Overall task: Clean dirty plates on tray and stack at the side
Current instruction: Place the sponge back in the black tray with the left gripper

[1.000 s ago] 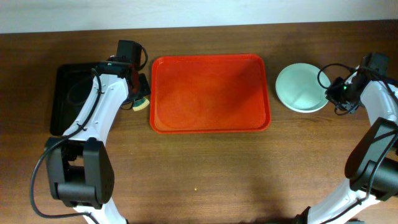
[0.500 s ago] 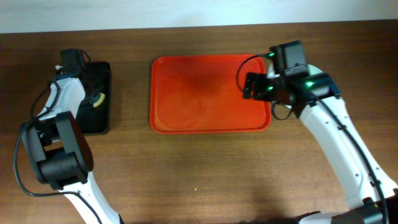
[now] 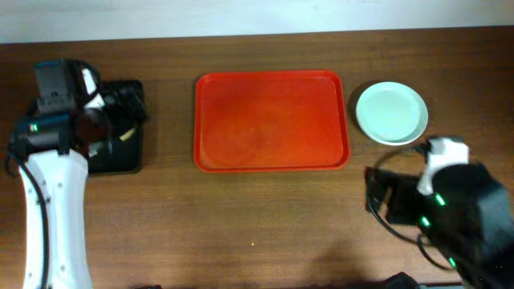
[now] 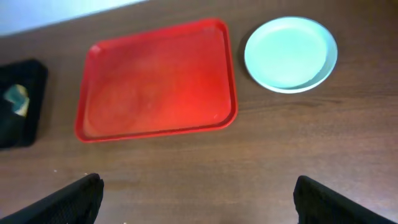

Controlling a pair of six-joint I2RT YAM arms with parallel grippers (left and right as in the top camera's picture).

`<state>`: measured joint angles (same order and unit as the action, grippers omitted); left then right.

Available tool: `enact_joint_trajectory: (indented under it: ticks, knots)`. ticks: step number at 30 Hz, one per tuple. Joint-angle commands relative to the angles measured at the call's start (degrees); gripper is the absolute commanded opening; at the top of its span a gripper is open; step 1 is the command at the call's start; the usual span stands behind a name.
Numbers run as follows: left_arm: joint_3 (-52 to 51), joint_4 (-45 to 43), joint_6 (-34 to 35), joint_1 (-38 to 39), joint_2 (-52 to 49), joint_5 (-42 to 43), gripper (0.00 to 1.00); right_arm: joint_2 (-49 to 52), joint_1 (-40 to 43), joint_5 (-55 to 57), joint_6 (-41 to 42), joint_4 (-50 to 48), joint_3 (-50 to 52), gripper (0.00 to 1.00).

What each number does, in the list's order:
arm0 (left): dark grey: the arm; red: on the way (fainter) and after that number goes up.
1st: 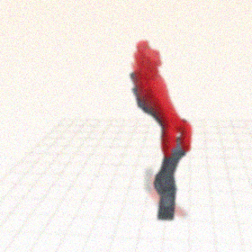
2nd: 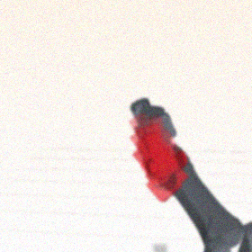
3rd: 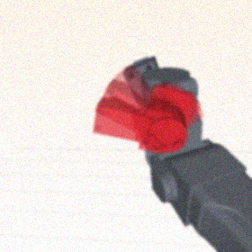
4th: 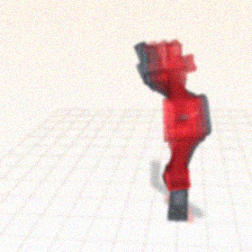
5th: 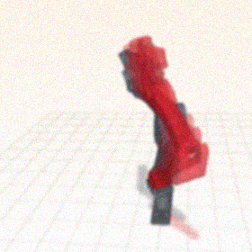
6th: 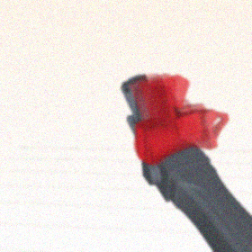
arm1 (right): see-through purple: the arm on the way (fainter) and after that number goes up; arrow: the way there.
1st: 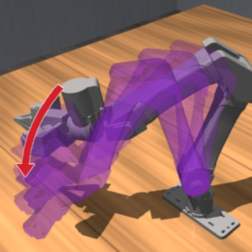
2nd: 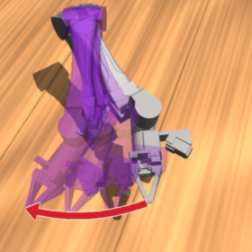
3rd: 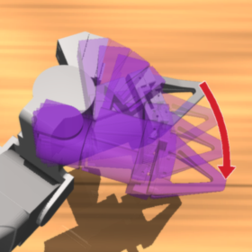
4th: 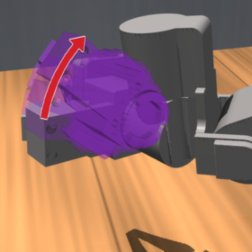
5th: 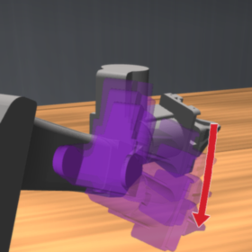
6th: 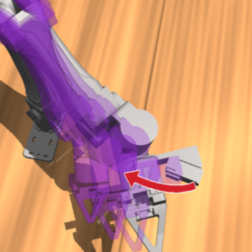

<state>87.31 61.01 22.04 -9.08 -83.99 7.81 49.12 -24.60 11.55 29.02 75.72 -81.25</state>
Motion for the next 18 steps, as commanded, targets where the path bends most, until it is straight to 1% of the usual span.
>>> enact_joint_trajectory:
  ticks: [1,4,6,14,15,16,17,18]
  knots:
    - [-9.9,-1.2,-2.2,3.8,13.1,1.4,0.99,-7.5,-0.2,0.5,2.0,1.0,3.8,0.99]
    - [-21.6,-6.3,-2.2,4.7,28.2,1.2,0.99,-9.9,-0.2,0.5,1.9,2.3,4.9,0.99]
    - [-23.2,-6.1,-2.2,4.7,32.4,1.2,0.99,-9.8,-0.2,0.5,1.9,2.3,4.9,0.99]
    - [-23.2,-5.9,-2.2,4.7,32.6,1.2,1.00,-10.2,-0.1,0.5,1.9,2.4,4.9,0.99]
    - [-23.2,-5.9,-2.2,4.7,32.6,1.2,0.99,-11.2,0.9,3.8,-1.5,2.5,4.9,0.99]
    - [-23.2,-5.9,-2.2,4.7,32.6,1.2,0.99,-12.0,2.0,3.7,-2.2,3.8,4.9,0.99]
    - [-23.2,-5.9,-2.2,4.7,32.6,1.2,0.99,-14.3,5.0,3.3,-2.2,6.4,5.2,0.99]
    - [-23.2,-5.9,-2.2,4.7,32.6,1.2,1.00,-18.2,9.0,3.9,-3.8,4.9,8.0,0.99]
